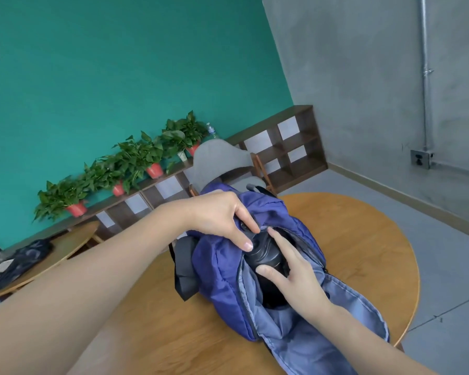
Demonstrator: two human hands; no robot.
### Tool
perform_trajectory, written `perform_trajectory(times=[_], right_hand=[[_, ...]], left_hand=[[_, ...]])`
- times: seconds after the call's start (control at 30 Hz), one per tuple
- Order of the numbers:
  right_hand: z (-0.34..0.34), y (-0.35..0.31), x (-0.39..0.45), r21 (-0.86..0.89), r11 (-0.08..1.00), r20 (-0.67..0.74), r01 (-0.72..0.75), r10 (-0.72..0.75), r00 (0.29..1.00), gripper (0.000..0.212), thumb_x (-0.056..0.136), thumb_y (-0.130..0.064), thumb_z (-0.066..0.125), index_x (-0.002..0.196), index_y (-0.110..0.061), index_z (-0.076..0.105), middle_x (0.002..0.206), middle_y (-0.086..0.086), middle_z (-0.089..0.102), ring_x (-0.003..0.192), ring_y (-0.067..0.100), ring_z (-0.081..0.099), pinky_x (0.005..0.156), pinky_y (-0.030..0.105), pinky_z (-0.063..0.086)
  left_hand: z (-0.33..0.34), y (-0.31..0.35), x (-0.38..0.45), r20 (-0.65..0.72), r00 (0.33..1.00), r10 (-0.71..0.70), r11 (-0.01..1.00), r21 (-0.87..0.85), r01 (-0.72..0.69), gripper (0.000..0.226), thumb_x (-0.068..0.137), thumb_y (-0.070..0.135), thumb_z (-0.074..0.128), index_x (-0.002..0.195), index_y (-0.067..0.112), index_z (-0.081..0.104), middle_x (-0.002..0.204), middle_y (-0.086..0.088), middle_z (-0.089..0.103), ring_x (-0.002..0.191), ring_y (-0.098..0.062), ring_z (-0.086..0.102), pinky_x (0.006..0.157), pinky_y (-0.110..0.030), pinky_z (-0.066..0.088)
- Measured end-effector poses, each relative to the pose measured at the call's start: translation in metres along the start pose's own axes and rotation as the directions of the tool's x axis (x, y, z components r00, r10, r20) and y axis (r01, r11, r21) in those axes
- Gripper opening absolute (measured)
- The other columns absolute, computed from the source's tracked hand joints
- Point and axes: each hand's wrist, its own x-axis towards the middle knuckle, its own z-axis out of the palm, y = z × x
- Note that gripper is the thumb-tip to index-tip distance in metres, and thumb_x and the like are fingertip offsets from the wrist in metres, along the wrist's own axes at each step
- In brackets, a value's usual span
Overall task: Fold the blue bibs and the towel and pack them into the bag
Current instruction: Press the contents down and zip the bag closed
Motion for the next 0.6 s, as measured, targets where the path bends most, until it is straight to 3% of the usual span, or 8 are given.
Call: perform_trajectory(times=[0.07,0.13,0.17,0.27,0.37,0.47,0.53,0.6], right_hand=[[0.0,0.004,-0.001,0.046,0.998,-0.005,-0.031,0.031,0.999,0.079,0.084,-0.054,0.072,0.152,-0.046,0.032,0.153,-0.029,0.038,0.142,-0.01,0.03,0.115,0.018,0.028],[0.002,0.011,-0.005,0.134,0.987,-0.016,-0.088,0.091,0.996,0.084,0.082,-0.052,0.078,0.152,-0.042,0.033,0.149,-0.027,0.045,0.14,-0.005,0.038,0.113,0.021,0.033],[0.003,0.017,-0.008,0.169,0.978,-0.025,-0.123,0.129,0.991,0.081,0.081,-0.048,0.081,0.149,-0.04,0.037,0.143,-0.028,0.051,0.136,-0.006,0.044,0.11,0.021,0.037],[0.002,0.029,-0.017,0.217,0.949,-0.012,-0.229,0.238,0.971,0.057,0.079,-0.028,0.084,0.124,-0.044,0.052,0.115,-0.043,0.061,0.115,-0.018,0.055,0.097,0.01,0.044],[-0.001,0.036,-0.019,0.279,0.915,0.032,-0.292,0.295,0.955,0.058,0.078,-0.024,0.086,0.125,-0.042,0.057,0.118,-0.037,0.065,0.118,-0.013,0.056,0.095,0.007,0.044],[-0.002,0.037,-0.019,0.273,0.902,0.071,-0.334,0.327,0.942,0.063,0.079,-0.028,0.085,0.135,-0.04,0.057,0.117,-0.035,0.066,0.116,-0.014,0.056,0.094,0.006,0.042],[-0.002,0.038,-0.018,0.225,0.906,0.079,-0.358,0.349,0.934,0.061,0.08,-0.032,0.084,0.135,-0.041,0.059,0.114,-0.036,0.066,0.105,-0.021,0.057,0.094,0.005,0.041],[-0.001,0.04,-0.016,0.213,0.897,0.069,-0.387,0.381,0.922,0.058,0.08,-0.034,0.083,0.134,-0.036,0.063,0.123,-0.025,0.066,0.101,-0.023,0.056,0.098,0.006,0.042]], left_hand=[[0.001,0.002,0.006,0.059,0.998,-0.03,1.0,0.0,0.03,0.038,0.076,0.048,0.086,0.112,0.043,0.076,0.084,0.034,0.067,0.084,0.014,0.059,0.072,-0.008,0.041],[0.001,0.004,0.013,0.084,0.995,-0.06,0.998,-0.013,0.061,0.042,0.074,0.05,0.087,0.114,0.044,0.075,0.109,0.027,0.069,0.101,0.007,0.06,0.082,-0.009,0.044],[0.004,0.005,0.017,0.082,0.994,-0.068,0.998,-0.007,0.069,0.042,0.074,0.049,0.087,0.114,0.042,0.075,0.103,0.029,0.069,0.096,0.011,0.06,0.077,-0.006,0.043],[0.012,0.011,0.03,0.048,0.997,-0.058,0.998,0.03,0.056,0.038,0.077,0.044,0.086,0.112,0.033,0.076,0.058,0.034,0.057,0.065,0.018,0.053,0.058,-0.004,0.037],[0.01,0.006,0.036,-0.036,0.996,-0.083,0.996,0.018,0.084,0.037,0.07,0.049,0.089,0.102,0.031,0.081,0.067,0.031,0.064,0.069,0.021,0.055,0.06,-0.002,0.036],[0.001,0.002,0.033,-0.096,0.99,-0.102,0.992,0.061,0.108,0.036,0.063,0.056,0.09,0.093,0.037,0.081,0.082,0.024,0.072,0.078,0.014,0.059,0.063,-0.007,0.037],[-0.001,0.001,0.03,-0.103,0.991,-0.083,0.988,0.119,0.095,0.042,0.061,0.057,0.09,0.098,0.039,0.08,0.088,0.018,0.073,0.079,0.007,0.06,0.063,-0.009,0.04],[0.001,-0.003,0.027,-0.092,0.993,-0.07,0.978,0.189,0.087,0.051,0.059,0.06,0.089,0.104,0.042,0.076,0.087,0.014,0.073,0.078,-0.001,0.061,0.067,-0.016,0.045]])
